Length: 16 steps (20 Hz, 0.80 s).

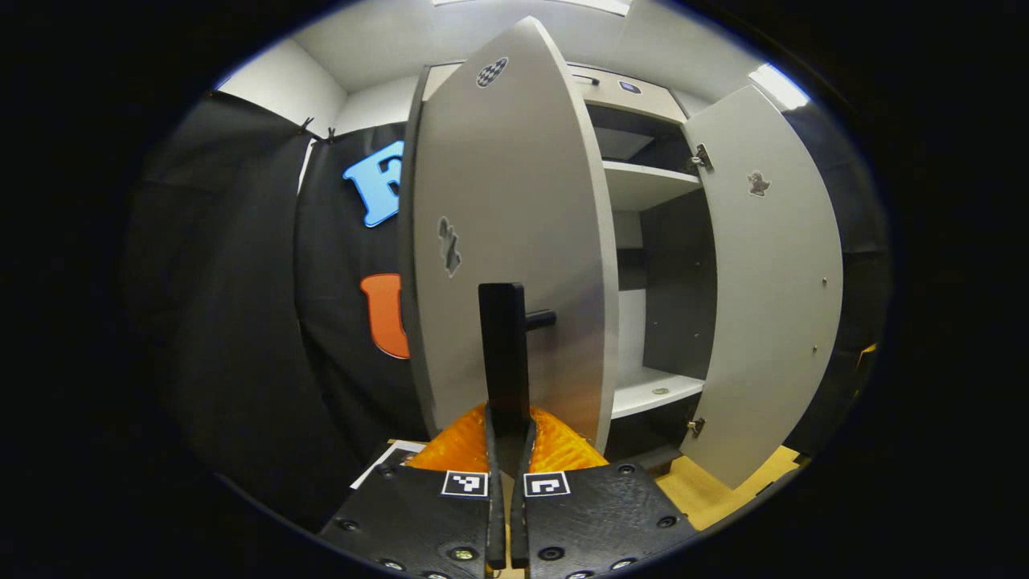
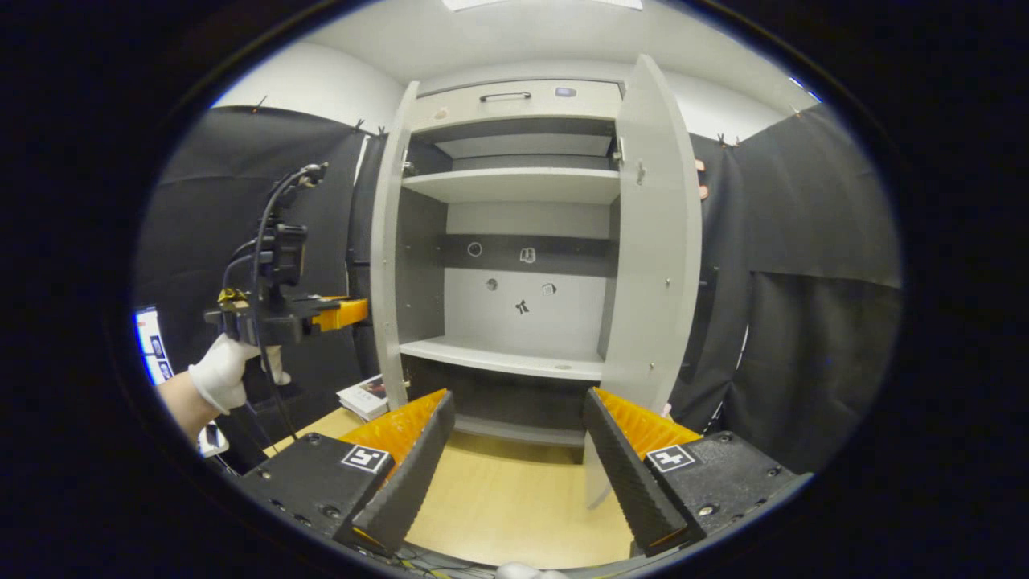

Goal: Open the right door of the double-door shoe cabinet with the right hand, and open the left door with the left hand.

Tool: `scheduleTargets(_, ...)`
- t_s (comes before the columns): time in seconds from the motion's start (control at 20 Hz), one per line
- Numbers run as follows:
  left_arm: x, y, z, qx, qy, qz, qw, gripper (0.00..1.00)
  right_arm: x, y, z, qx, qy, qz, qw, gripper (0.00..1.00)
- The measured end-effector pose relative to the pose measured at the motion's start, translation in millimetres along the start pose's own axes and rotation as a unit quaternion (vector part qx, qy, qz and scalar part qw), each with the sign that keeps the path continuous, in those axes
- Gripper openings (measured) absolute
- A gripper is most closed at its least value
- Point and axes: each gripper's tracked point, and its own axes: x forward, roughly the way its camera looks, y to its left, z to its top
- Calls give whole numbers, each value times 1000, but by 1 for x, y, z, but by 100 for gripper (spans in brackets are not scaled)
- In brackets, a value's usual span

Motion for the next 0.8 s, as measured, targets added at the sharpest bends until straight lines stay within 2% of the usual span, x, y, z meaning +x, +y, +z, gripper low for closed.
scheduleTargets(0.35,-21,56,-5,8,6,34,999,0,0,13,-1,-4,3,24,1000,100)
scheduleTargets(0.6,-25,93,-3,0,-5,41,999,0,2,15,0,-7,2,27,1000,99)
scheduleTargets(0.8,-22,101,-4,-5,-12,18,1000,0,3,16,-2,-8,6,30,1000,100)
